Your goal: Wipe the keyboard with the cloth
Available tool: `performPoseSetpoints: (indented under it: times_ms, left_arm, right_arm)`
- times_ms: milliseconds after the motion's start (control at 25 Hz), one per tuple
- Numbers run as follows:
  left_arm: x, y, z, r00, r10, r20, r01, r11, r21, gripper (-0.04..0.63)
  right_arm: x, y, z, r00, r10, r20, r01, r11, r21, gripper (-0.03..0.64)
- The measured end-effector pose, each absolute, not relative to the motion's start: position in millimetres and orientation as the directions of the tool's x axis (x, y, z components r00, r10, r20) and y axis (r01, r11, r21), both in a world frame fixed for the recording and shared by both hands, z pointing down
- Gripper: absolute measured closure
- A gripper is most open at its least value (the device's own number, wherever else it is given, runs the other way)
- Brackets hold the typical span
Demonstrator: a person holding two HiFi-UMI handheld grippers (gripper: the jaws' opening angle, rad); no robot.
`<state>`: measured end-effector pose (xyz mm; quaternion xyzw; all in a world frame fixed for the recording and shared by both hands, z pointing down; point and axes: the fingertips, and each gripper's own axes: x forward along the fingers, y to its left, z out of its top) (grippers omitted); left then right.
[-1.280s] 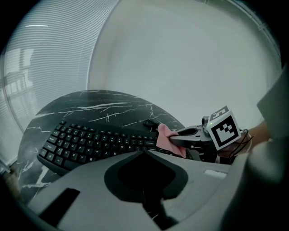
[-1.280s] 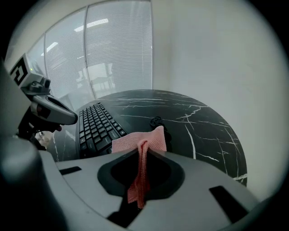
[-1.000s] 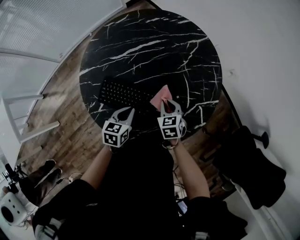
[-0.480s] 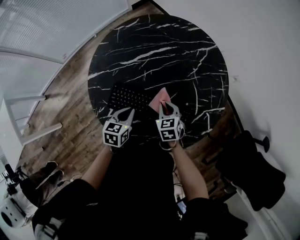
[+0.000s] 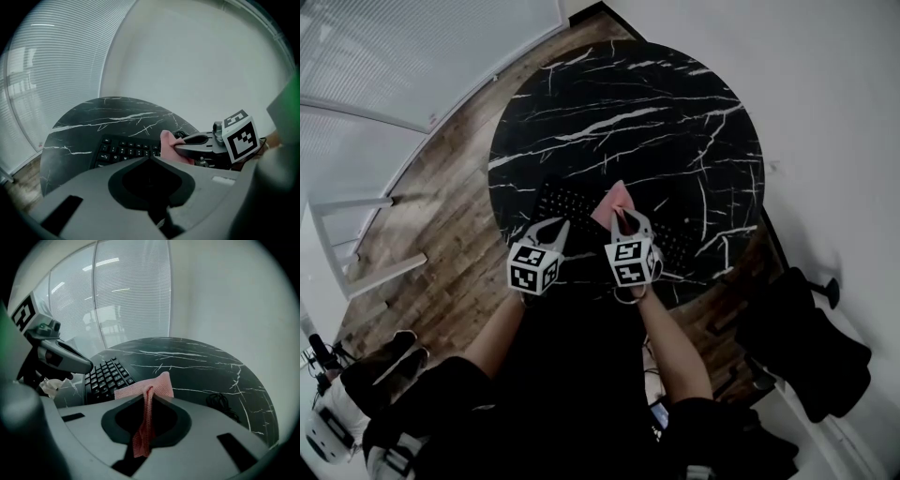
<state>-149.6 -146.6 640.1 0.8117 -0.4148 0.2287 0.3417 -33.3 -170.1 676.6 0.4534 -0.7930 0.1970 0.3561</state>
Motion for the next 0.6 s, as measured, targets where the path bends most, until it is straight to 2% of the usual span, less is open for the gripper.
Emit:
performPoseSetpoints:
  times_ms: [600]
  left_arm:
    - [-196, -161, 653, 0.549, -0.510, 0.662, -0.830, -0.423, 0.363, 0.595]
  right_arm:
    - [-99, -189, 677, -0.359, -0.581, 0.730, -0.854, 0.520, -0.007, 0.598]
